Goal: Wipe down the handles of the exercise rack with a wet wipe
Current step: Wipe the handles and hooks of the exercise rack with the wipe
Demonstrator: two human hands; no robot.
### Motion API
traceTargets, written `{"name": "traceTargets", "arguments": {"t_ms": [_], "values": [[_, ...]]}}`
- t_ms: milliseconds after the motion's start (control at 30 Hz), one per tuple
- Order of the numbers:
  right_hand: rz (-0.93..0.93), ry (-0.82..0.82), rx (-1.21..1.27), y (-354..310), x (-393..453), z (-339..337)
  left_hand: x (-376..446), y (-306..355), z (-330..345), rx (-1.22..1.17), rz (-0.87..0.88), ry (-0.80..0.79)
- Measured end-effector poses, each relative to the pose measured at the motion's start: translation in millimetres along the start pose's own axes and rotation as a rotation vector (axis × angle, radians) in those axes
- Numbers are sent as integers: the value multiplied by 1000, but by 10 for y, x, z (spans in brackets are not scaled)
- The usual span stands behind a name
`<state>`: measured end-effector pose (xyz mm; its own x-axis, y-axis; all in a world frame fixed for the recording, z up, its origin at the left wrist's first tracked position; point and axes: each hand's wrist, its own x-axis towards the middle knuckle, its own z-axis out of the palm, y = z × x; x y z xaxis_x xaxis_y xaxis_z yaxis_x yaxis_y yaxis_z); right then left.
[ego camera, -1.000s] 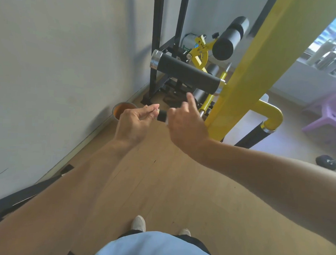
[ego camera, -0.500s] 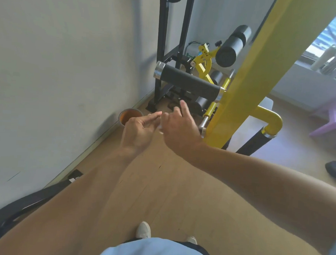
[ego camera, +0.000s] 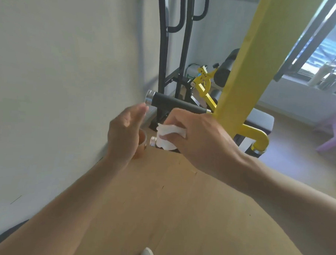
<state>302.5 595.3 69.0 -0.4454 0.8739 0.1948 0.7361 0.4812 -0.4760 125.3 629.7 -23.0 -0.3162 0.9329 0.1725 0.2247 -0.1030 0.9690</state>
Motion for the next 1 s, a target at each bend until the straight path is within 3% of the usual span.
{"name": "traceTargets", "arguments": {"t_ms": [133,300,433,500,567,700,800,867,933,1000], "values": [[78,94,258,-48,82,-76,-78,384,-97,-106,134,258],[150,126,540,-51,129,27,-309,516,-125,-206,100,-158],[307,45,821,7,122,52,-334,522,-135,-145,72,-133],[359,-63,1111,40,106,56,-330,536,-166,-122,70,-144],[388,-50,1241,47,87,52,-332,533,-197,-123,65,-162],[339,380,932,-6,84,101,-390,574,-203,-95,87,-167],[126,658,606,-7,187,39,-383,640,-141,-89,100,-146],[-20,640,263,9,318,-59,-314,665,-76,-57,106,-94],[-19,451,-227,55,463,-105,-191,628,-49,-43,105,-28],[22,323,-400,101,542,-61,-57,565,-77,-40,115,67]]}}
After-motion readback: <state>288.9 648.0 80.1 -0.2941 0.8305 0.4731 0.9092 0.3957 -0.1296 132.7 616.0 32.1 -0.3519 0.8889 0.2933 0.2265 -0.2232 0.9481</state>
